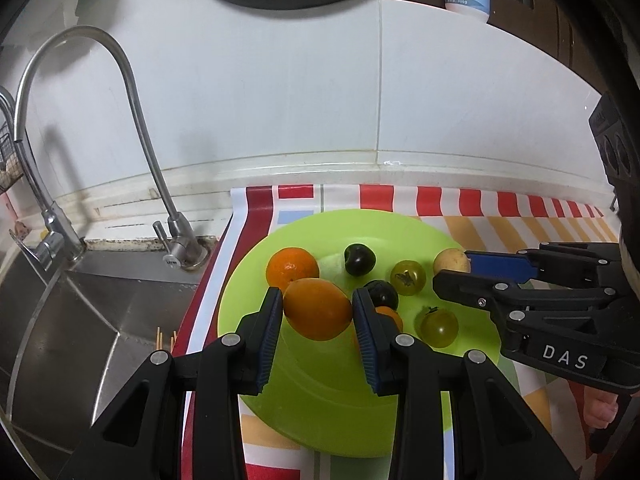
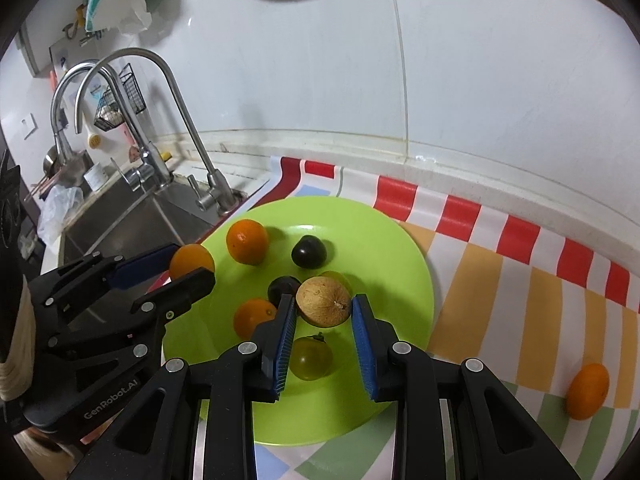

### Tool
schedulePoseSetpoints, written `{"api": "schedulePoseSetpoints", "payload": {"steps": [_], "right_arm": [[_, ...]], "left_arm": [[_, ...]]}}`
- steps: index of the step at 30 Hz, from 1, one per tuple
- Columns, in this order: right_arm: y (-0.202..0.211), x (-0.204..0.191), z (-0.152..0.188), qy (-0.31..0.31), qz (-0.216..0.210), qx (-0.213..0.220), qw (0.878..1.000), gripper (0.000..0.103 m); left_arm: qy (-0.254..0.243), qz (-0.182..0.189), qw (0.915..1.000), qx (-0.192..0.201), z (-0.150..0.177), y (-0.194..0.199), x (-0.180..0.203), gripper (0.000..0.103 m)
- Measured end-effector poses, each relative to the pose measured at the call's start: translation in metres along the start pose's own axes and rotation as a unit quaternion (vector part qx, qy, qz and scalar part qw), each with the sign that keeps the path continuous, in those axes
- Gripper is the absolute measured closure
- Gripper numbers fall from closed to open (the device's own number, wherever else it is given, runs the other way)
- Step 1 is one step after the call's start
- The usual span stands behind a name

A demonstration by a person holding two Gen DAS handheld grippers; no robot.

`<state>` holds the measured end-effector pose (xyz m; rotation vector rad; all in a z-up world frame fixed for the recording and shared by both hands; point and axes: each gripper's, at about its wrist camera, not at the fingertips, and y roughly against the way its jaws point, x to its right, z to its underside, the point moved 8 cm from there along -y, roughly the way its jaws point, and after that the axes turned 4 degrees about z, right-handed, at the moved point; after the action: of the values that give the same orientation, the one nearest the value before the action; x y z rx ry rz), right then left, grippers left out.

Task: Organize fruits
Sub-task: 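Open both grippers to release the two fruits onto the plate, then move both open grippers back toward the last orange and yellow fruit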

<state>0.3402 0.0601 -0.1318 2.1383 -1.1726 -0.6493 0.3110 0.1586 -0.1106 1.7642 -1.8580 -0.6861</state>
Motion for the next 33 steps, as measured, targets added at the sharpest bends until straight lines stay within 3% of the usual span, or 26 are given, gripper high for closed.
{"api": "schedulePoseSetpoints", "payload": {"steps": [10, 15, 23, 26, 33], "right_arm": [[0.018, 0.003, -0.004, -0.005, 0.007, 0.019, 1.000, 0.071], [0.043, 0.007, -0.004, -0.006, 0.015, 0.039, 0.999, 0.071], [0.087, 0.009, -0.001, -0.014, 0.018, 0.069, 0.997, 0.071], [0.103, 0.013, 0.003, -0.019, 0.026, 0.081, 0.996, 0.064], [0.142, 0.038, 0.016, -0.034, 0.059, 0.103, 0.992, 0.064]], "left_arm": [[-0.005, -0.016, 0.9997, 0.016, -0.008, 0.018, 0.004, 0.061], [0.009, -0.018, 0.9993, 0.032, -0.015, 0.043, 0.009, 0.051], [0.001, 0.003, 0.9987, 0.051, -0.023, 0.075, 0.035, 0.043], [-0.004, 0.007, 0.9980, 0.063, -0.025, 0.086, 0.046, 0.043], [-0.025, 0.035, 0.9959, 0.079, -0.029, 0.101, 0.083, 0.040]]}}
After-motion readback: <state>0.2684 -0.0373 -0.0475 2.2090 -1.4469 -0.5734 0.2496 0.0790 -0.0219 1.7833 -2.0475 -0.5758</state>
